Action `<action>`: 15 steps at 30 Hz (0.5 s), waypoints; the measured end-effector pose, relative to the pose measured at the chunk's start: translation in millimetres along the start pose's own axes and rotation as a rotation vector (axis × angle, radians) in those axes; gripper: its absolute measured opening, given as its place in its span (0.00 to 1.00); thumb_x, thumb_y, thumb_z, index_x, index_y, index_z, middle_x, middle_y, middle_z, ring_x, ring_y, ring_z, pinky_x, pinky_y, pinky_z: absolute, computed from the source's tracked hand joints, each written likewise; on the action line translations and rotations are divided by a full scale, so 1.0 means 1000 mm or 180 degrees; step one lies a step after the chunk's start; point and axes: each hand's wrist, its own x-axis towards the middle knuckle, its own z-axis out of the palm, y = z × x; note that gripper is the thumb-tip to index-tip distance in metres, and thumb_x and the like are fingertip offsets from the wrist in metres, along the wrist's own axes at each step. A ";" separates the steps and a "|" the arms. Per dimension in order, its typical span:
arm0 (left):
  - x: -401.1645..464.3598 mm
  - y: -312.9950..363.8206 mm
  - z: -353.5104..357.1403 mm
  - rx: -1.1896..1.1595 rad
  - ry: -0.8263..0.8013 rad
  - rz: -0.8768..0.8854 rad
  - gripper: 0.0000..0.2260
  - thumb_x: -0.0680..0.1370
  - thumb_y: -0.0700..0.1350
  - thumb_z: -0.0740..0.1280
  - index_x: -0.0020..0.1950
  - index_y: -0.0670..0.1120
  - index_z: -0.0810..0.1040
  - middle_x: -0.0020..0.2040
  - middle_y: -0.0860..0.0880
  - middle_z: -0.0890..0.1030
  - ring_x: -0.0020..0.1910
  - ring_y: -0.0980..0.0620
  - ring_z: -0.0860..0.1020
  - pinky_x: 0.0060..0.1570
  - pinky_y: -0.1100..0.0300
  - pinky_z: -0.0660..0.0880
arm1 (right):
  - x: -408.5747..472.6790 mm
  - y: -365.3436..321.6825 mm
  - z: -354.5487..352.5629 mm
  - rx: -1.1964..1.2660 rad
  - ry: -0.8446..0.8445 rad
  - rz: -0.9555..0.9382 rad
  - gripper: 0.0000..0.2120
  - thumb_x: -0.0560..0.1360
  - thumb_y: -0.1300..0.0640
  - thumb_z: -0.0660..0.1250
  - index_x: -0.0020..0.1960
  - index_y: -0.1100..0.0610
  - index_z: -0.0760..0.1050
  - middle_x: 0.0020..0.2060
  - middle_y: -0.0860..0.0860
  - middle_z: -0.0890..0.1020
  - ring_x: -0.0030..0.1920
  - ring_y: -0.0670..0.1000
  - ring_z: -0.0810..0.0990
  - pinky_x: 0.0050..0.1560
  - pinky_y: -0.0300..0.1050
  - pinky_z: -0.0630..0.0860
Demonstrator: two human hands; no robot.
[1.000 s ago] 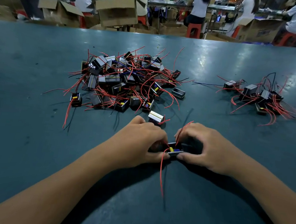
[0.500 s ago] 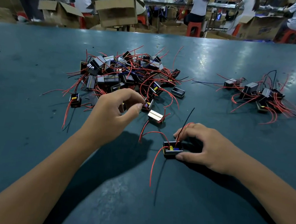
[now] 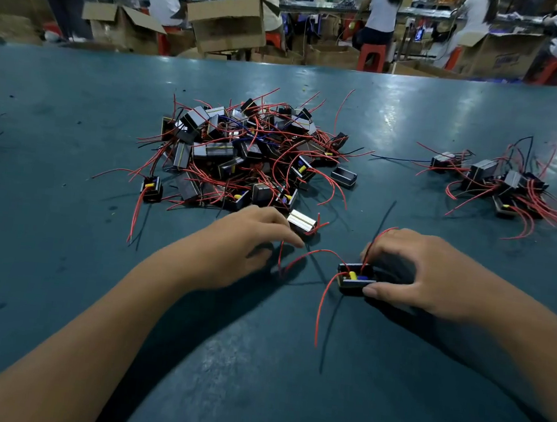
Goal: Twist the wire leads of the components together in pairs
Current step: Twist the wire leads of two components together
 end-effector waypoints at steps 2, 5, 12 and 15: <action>0.001 0.000 0.003 0.0217 -0.0075 -0.0004 0.12 0.80 0.44 0.69 0.63 0.54 0.81 0.60 0.54 0.75 0.60 0.51 0.71 0.62 0.54 0.69 | -0.004 0.002 -0.013 -0.0267 0.0122 0.0183 0.15 0.69 0.37 0.72 0.50 0.43 0.78 0.47 0.36 0.79 0.51 0.38 0.76 0.54 0.41 0.72; 0.003 0.004 0.004 0.0272 0.0150 0.0116 0.06 0.79 0.49 0.70 0.55 0.51 0.84 0.55 0.54 0.77 0.54 0.52 0.72 0.56 0.53 0.70 | -0.007 -0.013 -0.022 -0.0005 0.1193 0.0019 0.12 0.74 0.38 0.68 0.45 0.47 0.78 0.40 0.40 0.80 0.44 0.44 0.79 0.48 0.44 0.75; 0.001 0.000 0.005 0.0179 -0.0117 0.0243 0.05 0.80 0.47 0.69 0.55 0.54 0.80 0.57 0.57 0.75 0.56 0.55 0.72 0.57 0.55 0.72 | 0.001 -0.061 0.020 -0.0097 0.0809 -0.0779 0.13 0.79 0.52 0.63 0.61 0.54 0.78 0.58 0.45 0.80 0.61 0.45 0.76 0.63 0.38 0.69; 0.003 -0.001 0.005 0.0175 -0.0117 0.0213 0.05 0.80 0.47 0.69 0.55 0.54 0.80 0.56 0.58 0.75 0.55 0.57 0.72 0.56 0.53 0.73 | 0.007 -0.066 0.030 -0.0249 0.0559 -0.0793 0.15 0.80 0.52 0.63 0.65 0.54 0.76 0.60 0.47 0.79 0.63 0.47 0.75 0.66 0.43 0.69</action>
